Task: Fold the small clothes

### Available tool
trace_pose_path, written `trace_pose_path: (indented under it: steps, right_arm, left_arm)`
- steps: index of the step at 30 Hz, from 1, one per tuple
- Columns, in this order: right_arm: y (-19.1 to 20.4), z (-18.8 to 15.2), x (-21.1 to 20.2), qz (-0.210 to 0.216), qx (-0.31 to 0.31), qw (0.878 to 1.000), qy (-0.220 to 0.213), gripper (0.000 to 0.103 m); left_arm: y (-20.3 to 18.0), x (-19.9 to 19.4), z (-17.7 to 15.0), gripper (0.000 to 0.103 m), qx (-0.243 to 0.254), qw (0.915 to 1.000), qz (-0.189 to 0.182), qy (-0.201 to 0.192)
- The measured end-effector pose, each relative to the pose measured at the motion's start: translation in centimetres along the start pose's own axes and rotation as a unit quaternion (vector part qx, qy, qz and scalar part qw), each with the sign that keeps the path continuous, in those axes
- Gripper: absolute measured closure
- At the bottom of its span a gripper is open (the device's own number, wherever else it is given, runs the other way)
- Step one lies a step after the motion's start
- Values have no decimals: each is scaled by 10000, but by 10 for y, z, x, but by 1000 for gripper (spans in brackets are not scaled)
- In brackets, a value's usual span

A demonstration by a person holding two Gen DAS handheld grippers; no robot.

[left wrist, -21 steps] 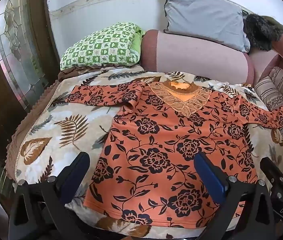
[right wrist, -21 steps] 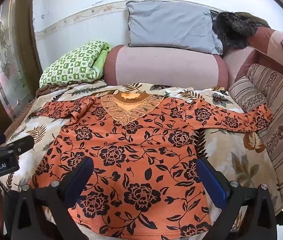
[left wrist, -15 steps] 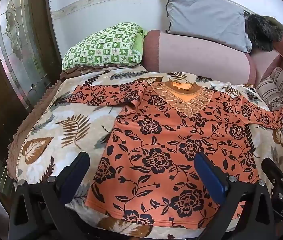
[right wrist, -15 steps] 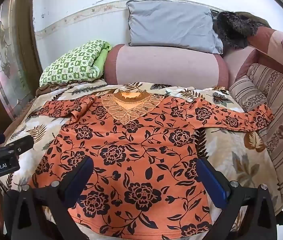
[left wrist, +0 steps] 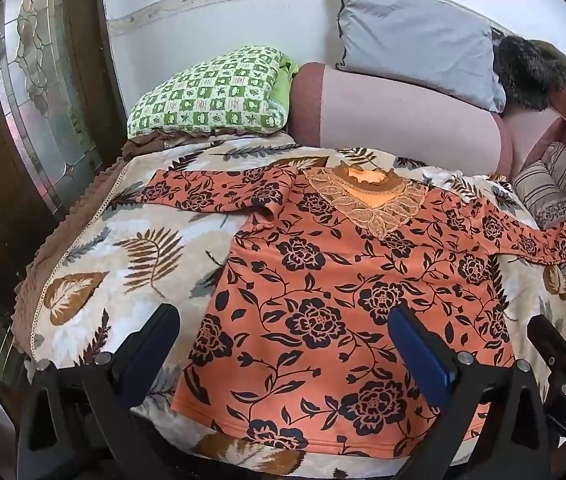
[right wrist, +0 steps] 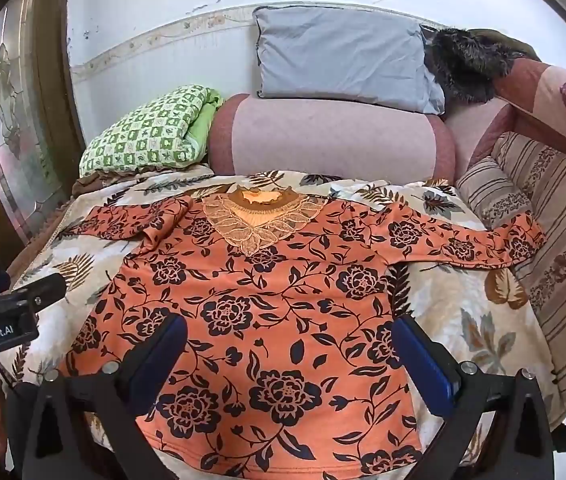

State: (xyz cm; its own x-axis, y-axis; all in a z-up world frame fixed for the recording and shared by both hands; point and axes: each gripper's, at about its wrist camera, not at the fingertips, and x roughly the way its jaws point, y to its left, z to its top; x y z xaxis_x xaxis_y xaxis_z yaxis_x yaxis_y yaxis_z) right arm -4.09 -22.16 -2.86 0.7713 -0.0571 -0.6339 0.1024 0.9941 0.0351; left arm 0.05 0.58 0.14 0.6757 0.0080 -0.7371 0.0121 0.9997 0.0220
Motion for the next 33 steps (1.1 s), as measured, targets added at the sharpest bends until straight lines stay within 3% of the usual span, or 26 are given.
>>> trace_pose_path:
  steps: [33]
  right_arm:
    - [2, 7, -8, 7, -30, 9999, -131, 0]
  left_arm:
    - [3, -9, 4, 0, 9, 10000, 24, -88]
